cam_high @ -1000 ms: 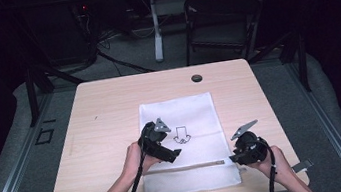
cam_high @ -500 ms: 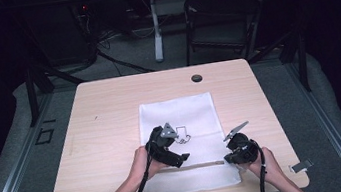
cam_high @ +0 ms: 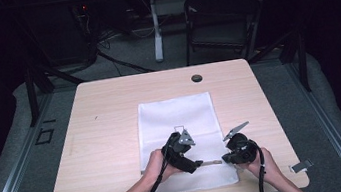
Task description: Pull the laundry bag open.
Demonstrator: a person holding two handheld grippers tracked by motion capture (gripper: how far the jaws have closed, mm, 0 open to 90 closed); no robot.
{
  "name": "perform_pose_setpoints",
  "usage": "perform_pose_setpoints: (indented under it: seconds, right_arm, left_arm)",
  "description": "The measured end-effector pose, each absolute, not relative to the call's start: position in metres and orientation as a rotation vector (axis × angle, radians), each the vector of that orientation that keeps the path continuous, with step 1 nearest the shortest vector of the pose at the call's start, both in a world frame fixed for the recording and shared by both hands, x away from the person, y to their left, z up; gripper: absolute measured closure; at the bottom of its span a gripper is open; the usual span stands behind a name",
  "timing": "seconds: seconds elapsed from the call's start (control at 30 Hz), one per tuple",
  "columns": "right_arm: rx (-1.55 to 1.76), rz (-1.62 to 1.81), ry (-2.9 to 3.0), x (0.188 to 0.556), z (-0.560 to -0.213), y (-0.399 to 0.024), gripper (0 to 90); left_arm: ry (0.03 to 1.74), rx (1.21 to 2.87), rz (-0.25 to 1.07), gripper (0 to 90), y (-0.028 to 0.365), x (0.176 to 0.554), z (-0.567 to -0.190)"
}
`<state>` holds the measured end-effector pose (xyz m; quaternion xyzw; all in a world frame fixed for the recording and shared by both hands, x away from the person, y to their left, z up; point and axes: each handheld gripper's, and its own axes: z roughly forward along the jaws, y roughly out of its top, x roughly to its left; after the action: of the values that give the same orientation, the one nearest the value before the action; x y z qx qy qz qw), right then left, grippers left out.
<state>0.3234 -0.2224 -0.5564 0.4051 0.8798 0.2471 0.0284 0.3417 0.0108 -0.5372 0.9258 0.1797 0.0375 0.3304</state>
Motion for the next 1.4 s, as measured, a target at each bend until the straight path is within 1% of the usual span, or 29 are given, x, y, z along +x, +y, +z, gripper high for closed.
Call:
perform_pose_setpoints:
  seconds: [0.23, 0.37, 0.43, 0.47, 0.57, 0.6, 0.83, 0.9, 0.93, 1.03, 1.13, 1.27, 1.4]
  right_arm:
    - [1.262, 0.770, 2.709, 0.323, -0.557, -0.222, 90.0]
    - [1.264, 0.766, 2.714, 0.324, -0.556, -0.223, 90.0]
    - [1.268, 0.776, 2.715, 0.323, -0.556, -0.223, 90.0]
    - [1.270, 0.771, 2.710, 0.323, -0.557, -0.223, 90.0]
    - [1.266, 0.754, 2.721, 0.324, -0.556, -0.224, 90.0]
    - [1.259, 0.759, 2.715, 0.324, -0.556, -0.224, 90.0]
    - [1.242, 0.751, 2.724, 0.324, -0.556, -0.225, 90.0]
    - [1.260, 0.765, 2.719, 0.323, -0.556, -0.224, 90.0]
    - [1.268, 0.776, 2.717, 0.323, -0.556, -0.223, 90.0]
    - [1.256, 0.751, 2.724, 0.324, -0.556, -0.225, 90.0]
    - [1.294, 0.796, 2.689, 0.322, -0.558, -0.222, 90.0]
    - [1.258, 0.760, 2.709, 0.323, -0.557, -0.224, 90.0]
    - [1.259, 0.742, 2.721, 0.324, -0.555, -0.223, 90.0]
  left_arm:
    - [0.454, 2.417, 0.070, 27.0, -0.002, 0.344, -0.544]
    - [0.423, 2.425, 0.053, 33.4, -0.011, 0.344, -0.549]
    - [0.406, 2.422, 0.029, 38.6, -0.016, 0.344, -0.551]
    - [0.404, 2.426, 0.027, 39.6, -0.019, 0.343, -0.552]
    - [0.378, 2.441, 0.037, 47.9, -0.027, 0.342, -0.556]
    - [0.370, 2.454, 0.036, 53.9, -0.030, 0.341, -0.557]
    - [0.346, 2.460, 0.018, 63.6, -0.044, 0.338, -0.564]
    - [0.337, 2.451, 0.011, 69.5, -0.047, 0.338, -0.566]
    - [0.327, 2.456, 0.013, 70.4, -0.048, 0.338, -0.566]
    - [0.298, 2.450, 0.008, 79.8, -0.050, 0.337, -0.567]
    - [0.286, 2.464, 0.009, 81.3, -0.051, 0.336, -0.566]
    - [0.308, 2.461, -0.016, 81.7, -0.051, 0.338, -0.567]
    - [0.311, 2.461, -0.004, 81.7, -0.053, 0.338, -0.567]
